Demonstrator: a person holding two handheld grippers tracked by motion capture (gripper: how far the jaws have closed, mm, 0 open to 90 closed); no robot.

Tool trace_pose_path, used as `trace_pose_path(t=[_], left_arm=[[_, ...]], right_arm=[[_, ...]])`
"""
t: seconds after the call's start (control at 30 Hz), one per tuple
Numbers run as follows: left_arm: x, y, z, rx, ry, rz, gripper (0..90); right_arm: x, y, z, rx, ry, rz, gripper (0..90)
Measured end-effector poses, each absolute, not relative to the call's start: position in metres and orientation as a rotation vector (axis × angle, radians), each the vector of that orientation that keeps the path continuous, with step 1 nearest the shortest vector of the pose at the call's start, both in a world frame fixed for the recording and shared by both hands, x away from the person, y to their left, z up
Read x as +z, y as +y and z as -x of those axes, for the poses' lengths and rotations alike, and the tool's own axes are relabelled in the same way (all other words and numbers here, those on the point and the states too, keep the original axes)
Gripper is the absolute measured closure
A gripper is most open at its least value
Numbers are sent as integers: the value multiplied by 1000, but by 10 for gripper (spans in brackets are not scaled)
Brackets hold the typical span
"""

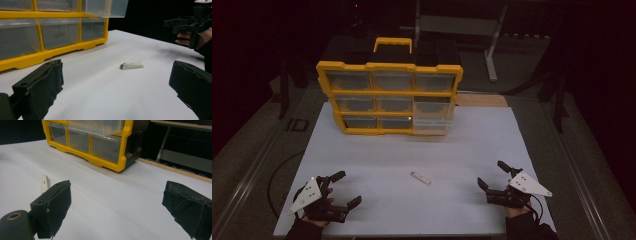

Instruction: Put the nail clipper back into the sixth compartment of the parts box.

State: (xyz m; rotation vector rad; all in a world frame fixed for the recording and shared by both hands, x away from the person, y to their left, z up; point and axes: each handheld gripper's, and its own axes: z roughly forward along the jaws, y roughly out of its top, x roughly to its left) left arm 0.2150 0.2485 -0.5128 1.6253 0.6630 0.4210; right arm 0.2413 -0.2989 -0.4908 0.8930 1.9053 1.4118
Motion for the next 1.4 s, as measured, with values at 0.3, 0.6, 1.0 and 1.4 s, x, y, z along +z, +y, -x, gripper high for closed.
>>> trace_pose_path(t=[0.3, 0.6, 1.0, 1.4], left_arm=[[-512, 247, -216, 456, 689, -1657, 3], [-495, 238, -223, 402, 710, -1664, 3], [-474, 216, -245, 305, 567, -1809, 3], [-449, 195, -268, 279, 431, -1874, 2]], right_arm=[[-491, -297, -241, 1415, 1919, -876, 86], [-492, -295, -241, 1412, 1930, -870, 86], [-491, -295, -240, 1419, 1929, -866, 86], [-491, -295, -240, 1433, 1938, -856, 86]])
